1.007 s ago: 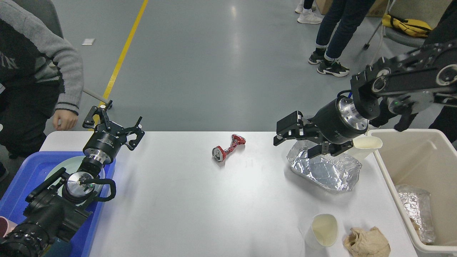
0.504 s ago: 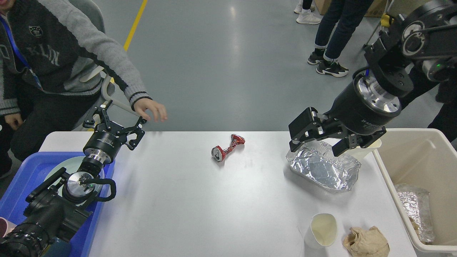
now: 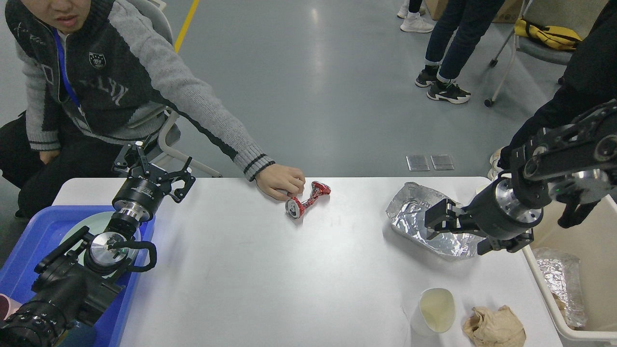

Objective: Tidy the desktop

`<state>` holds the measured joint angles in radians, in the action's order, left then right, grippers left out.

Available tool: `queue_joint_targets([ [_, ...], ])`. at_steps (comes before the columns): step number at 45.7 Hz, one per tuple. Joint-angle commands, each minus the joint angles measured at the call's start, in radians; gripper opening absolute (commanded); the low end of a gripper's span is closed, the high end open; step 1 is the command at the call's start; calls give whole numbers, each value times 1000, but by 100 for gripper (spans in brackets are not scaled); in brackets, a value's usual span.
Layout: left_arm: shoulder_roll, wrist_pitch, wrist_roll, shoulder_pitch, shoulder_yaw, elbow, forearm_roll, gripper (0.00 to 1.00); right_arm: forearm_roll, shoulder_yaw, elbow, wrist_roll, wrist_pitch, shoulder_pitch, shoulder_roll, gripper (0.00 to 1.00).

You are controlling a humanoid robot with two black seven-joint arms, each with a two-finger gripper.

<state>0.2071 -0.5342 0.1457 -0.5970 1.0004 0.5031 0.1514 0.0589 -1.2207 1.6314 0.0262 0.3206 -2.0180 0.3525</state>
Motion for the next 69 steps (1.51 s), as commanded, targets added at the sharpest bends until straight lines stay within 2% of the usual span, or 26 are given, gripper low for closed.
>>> queue_joint_targets([
  [1,0,0,0,0,0,0,1,96,13,6,-7,0,-44,65,-10,100],
  [12,0,0,0,0,0,0,1,96,13,3,-13,1,-169,174,-14,100],
  [28,0,0,0,0,0,0,1,96,15,58,-4,-3,-181,245,92,100],
  [37,0,0,0,0,0,0,1,96,28,133,-7,-6,-181,237,76,100],
  [46,0,0,0,0,0,0,1,96,82,205,-31,-6,-205,240,17,100],
  [49,0,0,0,0,0,0,-1,96,88,225,-31,-8,-265,245,-21,100],
  [56,0,0,0,0,0,0,-1,96,108,237,-62,-9,-478,285,-174,100],
  [59,0,0,0,0,0,0,1,96,108,237,-90,-9,-526,308,-220,100],
  [69,0,0,0,0,0,0,1,96,171,270,-235,-9,-548,375,-371,100],
])
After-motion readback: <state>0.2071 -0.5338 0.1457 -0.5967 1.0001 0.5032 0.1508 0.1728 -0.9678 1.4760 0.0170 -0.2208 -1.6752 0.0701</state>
